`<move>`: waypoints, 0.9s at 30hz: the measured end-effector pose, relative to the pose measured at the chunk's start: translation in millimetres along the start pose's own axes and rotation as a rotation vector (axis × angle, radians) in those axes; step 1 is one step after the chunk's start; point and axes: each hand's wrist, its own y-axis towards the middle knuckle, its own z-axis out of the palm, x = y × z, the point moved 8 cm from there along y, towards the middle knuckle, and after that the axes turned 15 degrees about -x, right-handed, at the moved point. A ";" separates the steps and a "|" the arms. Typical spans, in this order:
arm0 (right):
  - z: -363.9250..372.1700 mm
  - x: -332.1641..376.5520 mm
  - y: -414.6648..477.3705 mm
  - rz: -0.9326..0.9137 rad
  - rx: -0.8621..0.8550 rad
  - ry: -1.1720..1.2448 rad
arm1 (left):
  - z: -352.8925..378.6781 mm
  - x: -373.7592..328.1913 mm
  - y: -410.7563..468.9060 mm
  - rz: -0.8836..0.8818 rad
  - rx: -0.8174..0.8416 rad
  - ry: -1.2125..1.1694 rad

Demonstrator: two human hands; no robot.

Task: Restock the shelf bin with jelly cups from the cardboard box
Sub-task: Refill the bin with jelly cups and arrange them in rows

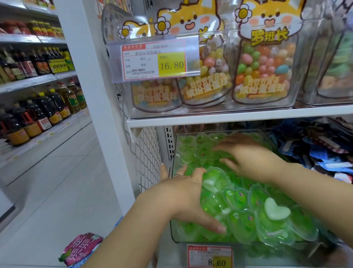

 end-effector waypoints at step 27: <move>-43.3 31.1 7.1 0.346 -0.100 0.130 | -43.8 20.3 -33.5 0.036 -0.209 -0.154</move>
